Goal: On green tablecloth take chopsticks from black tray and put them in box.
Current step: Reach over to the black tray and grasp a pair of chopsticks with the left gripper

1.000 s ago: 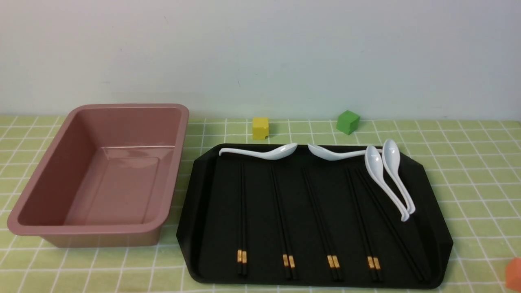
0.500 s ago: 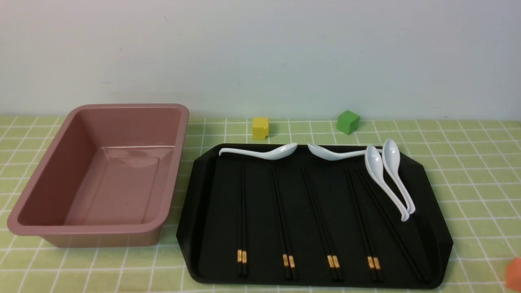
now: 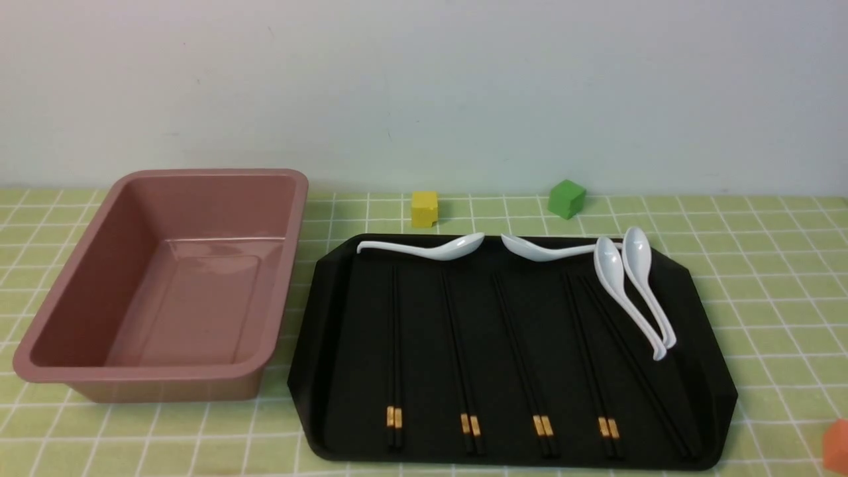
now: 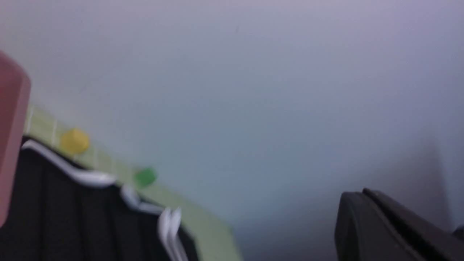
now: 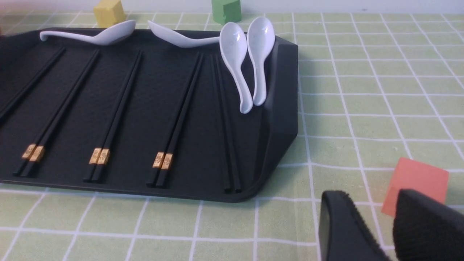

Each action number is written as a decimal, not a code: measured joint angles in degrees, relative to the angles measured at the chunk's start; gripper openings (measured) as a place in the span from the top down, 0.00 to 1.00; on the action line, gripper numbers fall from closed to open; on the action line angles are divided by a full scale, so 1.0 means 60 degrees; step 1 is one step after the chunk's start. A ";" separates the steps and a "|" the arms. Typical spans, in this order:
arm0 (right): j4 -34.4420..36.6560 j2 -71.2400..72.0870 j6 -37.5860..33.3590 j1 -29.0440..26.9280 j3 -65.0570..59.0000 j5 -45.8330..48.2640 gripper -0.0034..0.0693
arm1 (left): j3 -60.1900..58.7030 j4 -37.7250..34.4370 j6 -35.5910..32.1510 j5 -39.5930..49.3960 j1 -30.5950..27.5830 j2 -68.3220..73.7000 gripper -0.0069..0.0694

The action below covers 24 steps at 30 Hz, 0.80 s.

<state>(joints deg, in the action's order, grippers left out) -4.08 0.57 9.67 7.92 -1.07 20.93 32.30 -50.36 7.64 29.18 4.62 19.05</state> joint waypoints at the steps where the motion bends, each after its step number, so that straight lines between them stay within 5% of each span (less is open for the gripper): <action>1: 0.0000 0.0000 0.0000 0.0000 0.0000 0.0000 0.62 | 0.0393 0.0522 0.0044 0.0893 0.0000 0.0751 0.93; 7: 0.0000 0.0000 0.0000 0.0000 0.0000 0.0000 0.62 | 0.2277 0.3252 0.0767 0.5120 0.0000 0.5149 0.93; 10: 0.0000 0.0000 0.0000 0.0000 0.0000 0.0000 0.62 | 0.3021 0.3334 0.0694 0.5985 0.0000 0.6805 0.93; 17: 0.0000 0.0000 0.0000 0.0000 0.0000 0.0000 0.62 | 0.4550 0.2919 0.0687 0.6062 0.1464 0.9256 0.93; 24: 0.0000 0.0000 0.0000 0.0000 0.0000 0.0000 0.62 | 0.6352 0.5182 0.3030 0.5141 0.3725 1.1998 0.85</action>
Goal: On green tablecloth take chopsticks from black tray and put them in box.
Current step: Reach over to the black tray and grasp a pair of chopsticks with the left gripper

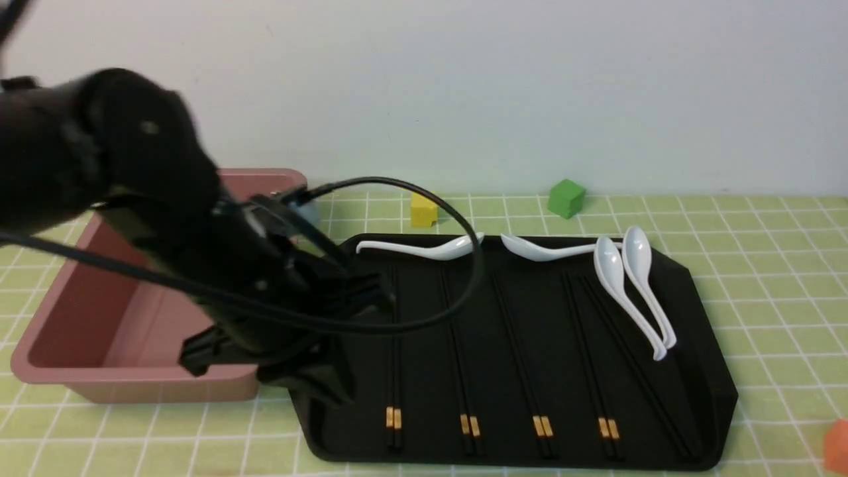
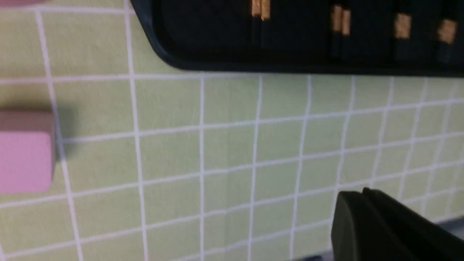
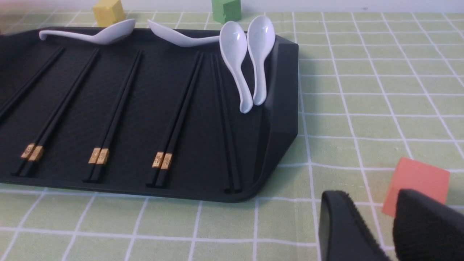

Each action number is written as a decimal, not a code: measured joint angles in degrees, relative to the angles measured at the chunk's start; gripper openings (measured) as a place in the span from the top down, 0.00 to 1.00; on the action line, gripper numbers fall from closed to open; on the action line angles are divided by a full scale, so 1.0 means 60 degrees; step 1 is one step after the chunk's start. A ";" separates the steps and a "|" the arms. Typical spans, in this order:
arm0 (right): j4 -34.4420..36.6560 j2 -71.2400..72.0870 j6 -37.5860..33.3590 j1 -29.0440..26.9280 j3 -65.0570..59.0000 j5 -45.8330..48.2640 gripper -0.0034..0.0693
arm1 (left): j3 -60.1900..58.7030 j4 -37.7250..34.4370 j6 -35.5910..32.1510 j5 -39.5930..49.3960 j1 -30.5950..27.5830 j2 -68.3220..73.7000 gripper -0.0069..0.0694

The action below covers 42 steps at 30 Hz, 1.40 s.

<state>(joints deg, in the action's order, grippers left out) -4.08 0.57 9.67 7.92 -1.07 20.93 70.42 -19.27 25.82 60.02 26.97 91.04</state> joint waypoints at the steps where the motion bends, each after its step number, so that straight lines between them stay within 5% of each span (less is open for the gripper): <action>1: 0.0000 0.0000 0.0000 0.0000 0.0000 0.0000 0.62 | 0.0314 0.0465 0.0361 -0.0054 0.0249 0.0410 0.81; 8: 0.0000 0.0000 0.0000 0.0000 0.0000 0.0000 0.62 | 0.2304 0.3077 0.2202 -0.0235 0.1436 0.2689 0.53; 15: 0.0000 0.0000 0.0000 0.0000 0.0000 0.0000 0.62 | 0.3530 0.3919 0.2576 -0.0281 0.1770 0.4100 0.46; 31: 0.0000 0.0000 0.0000 0.0000 0.0000 0.0000 0.62 | 0.3803 0.4931 0.3342 -0.0677 0.1752 0.5575 0.48; 37: 0.0000 0.0000 0.0000 0.0000 0.0000 0.0000 0.62 | 0.3856 0.4474 0.3343 -0.0708 0.1752 0.5563 0.77; 42: 0.0000 0.0000 0.0000 0.0000 0.0000 0.0000 0.62 | 0.3768 0.4013 0.2966 -0.0443 0.1752 0.4726 0.76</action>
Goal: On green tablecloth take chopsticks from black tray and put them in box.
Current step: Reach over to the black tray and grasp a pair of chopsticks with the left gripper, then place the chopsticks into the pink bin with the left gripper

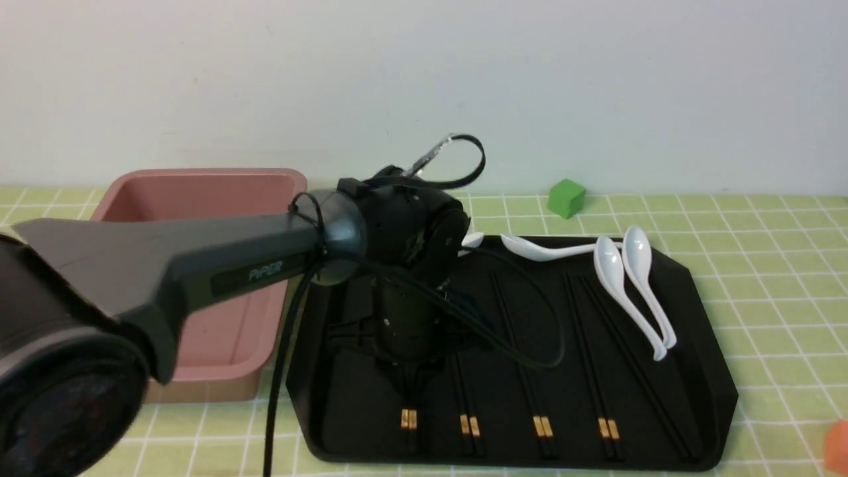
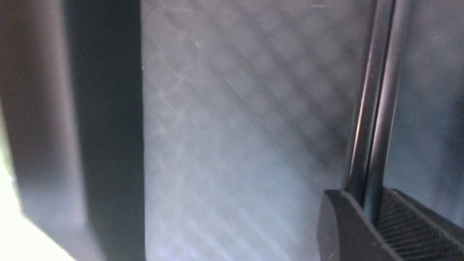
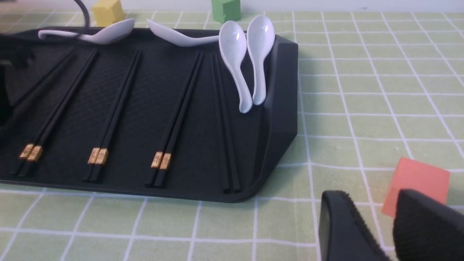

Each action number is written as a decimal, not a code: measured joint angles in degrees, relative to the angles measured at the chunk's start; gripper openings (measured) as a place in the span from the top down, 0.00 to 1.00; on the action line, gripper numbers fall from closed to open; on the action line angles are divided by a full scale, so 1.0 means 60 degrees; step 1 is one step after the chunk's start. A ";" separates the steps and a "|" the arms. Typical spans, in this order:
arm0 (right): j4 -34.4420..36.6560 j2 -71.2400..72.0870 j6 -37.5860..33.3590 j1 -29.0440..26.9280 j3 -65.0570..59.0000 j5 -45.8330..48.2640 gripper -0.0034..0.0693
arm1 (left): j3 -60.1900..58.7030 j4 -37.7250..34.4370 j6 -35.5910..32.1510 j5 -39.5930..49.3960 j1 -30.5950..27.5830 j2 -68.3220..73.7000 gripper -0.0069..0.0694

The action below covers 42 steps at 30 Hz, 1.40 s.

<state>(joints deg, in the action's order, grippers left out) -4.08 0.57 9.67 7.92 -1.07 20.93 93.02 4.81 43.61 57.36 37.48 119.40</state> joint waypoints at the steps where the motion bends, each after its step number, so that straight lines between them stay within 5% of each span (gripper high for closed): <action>1: 0.0000 0.0000 0.0000 0.0000 0.0000 0.0000 0.62 | 0.0000 -0.0001 -0.0056 0.0023 0.0000 -0.0404 0.76; 5: 0.0000 0.0000 0.0000 0.0000 0.0000 0.0000 0.62 | 0.0008 -0.0048 -0.0467 0.0210 -0.0442 -0.2209 0.76; 12: 0.0000 0.0000 0.0000 0.0000 0.0000 0.0000 0.62 | -0.0160 -0.0008 -0.1591 0.1595 -0.3151 -0.3684 0.76; 18: 0.0000 0.0000 0.0000 0.0000 0.0000 0.0000 0.62 | -0.1126 -0.0001 -0.1852 0.0619 -0.4614 -0.3204 0.76; 28: 0.0000 0.0000 0.0000 0.0000 0.0000 0.0000 0.62 | -0.1309 0.0264 -0.2101 -0.0839 -0.4739 -0.1394 0.72; 36: 0.0000 0.0000 0.0000 0.0000 0.0000 0.0000 0.62 | -0.1328 0.0206 -0.2618 -0.0622 -0.4739 -0.1565 0.64; 42: 0.0000 0.0000 0.0000 0.0000 0.0000 0.0000 0.62 | -0.1328 -0.0090 -0.3463 0.0415 -0.4547 -0.3034 0.79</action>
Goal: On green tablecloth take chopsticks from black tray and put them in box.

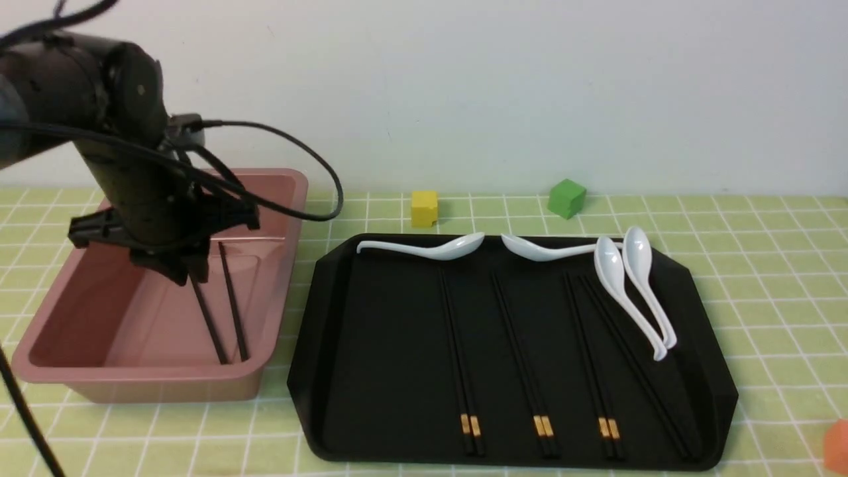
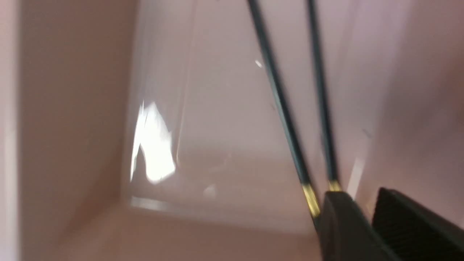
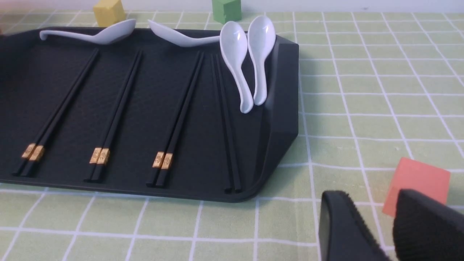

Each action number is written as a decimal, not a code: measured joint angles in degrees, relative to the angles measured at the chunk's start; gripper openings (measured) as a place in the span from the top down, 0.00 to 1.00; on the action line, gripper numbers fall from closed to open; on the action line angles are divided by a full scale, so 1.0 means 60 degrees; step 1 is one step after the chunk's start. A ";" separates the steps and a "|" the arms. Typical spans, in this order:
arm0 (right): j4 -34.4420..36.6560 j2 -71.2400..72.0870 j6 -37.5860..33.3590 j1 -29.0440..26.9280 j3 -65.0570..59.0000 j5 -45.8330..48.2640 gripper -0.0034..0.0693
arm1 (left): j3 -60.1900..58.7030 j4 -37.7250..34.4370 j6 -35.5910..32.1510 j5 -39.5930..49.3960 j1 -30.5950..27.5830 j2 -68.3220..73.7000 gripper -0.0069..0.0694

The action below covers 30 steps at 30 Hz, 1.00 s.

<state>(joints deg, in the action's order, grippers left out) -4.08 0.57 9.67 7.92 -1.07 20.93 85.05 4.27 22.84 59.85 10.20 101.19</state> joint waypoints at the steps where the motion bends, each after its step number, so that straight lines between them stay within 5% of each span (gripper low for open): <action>1: 0.0000 0.0000 0.0000 0.0000 0.0000 0.0000 0.62 | 0.0000 -0.0052 -0.0055 0.0171 0.0047 -0.0274 0.83; 3: 0.0000 0.0000 0.0000 0.0000 0.0000 0.0000 0.62 | -0.0010 -0.0154 -0.0110 0.0459 0.0234 -0.0958 0.92; 10: 0.0000 0.0000 0.0000 0.0000 0.0000 0.0000 0.62 | -0.1035 -0.0623 -0.0130 0.0200 0.1677 -0.3977 0.93; 19: 0.0000 0.0000 0.0000 0.0000 0.0000 0.0000 0.62 | -0.4787 -0.1131 -0.0130 -0.2998 0.3738 -0.7555 0.93; 30: 0.0000 0.0000 0.0000 0.0000 0.0000 0.0000 0.62 | -0.7824 -0.1519 -0.0130 -0.4367 0.4025 -0.9342 0.93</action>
<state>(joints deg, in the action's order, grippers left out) -4.08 0.57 9.67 7.92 -1.07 20.93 38.11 -4.85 22.06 33.65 34.35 45.14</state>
